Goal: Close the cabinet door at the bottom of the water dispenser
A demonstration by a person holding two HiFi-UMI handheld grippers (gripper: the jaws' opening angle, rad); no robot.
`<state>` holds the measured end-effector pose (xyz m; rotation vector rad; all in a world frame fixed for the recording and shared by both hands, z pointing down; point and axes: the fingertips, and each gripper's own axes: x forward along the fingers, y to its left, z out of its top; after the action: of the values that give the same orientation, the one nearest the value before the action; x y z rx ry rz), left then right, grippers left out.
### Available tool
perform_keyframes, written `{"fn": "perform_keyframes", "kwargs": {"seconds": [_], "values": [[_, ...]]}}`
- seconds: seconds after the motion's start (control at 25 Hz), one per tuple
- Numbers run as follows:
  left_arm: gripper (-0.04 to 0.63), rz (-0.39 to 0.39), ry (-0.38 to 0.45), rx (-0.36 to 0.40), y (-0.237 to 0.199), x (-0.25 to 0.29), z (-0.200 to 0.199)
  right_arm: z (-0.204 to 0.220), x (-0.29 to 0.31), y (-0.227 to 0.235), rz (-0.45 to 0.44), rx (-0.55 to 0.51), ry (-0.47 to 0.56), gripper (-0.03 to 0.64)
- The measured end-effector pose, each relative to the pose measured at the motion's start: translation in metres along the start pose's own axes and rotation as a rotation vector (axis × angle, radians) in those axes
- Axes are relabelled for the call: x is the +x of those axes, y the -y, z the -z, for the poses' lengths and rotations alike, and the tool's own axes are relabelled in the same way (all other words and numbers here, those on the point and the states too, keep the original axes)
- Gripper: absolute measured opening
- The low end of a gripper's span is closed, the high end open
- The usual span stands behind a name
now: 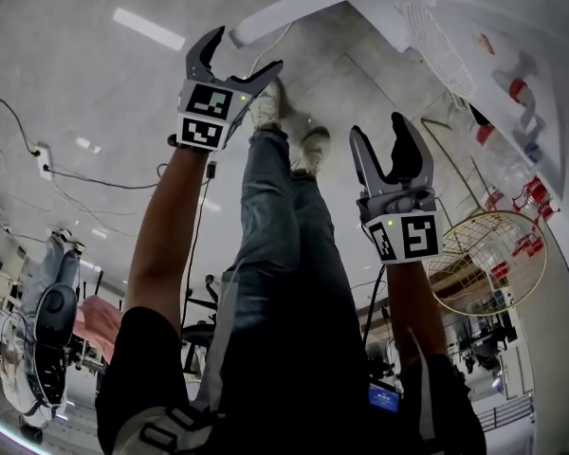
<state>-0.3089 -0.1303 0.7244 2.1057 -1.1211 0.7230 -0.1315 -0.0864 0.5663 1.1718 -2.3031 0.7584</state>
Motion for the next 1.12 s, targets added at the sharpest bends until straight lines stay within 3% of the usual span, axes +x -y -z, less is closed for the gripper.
{"fn": "perform_keyframes", "kwargs": {"seconds": [0.56, 0.8, 1.12], "values": [[0.499, 0.030, -0.061, -0.043, 0.014, 0.008, 0.015, 0.018, -0.021, -0.002, 0.044, 0.056, -0.002, 0.259], [0.497, 0.023, -0.075, -0.036, 0.028, 0.006, 0.023, 0.031, -0.033, -0.007, 0.037, 0.035, -0.002, 0.259], [0.494, 0.028, -0.089, -0.025, 0.057, 0.002, 0.038, 0.051, -0.057, 0.002, 0.072, 0.084, 0.024, 0.249]]}}
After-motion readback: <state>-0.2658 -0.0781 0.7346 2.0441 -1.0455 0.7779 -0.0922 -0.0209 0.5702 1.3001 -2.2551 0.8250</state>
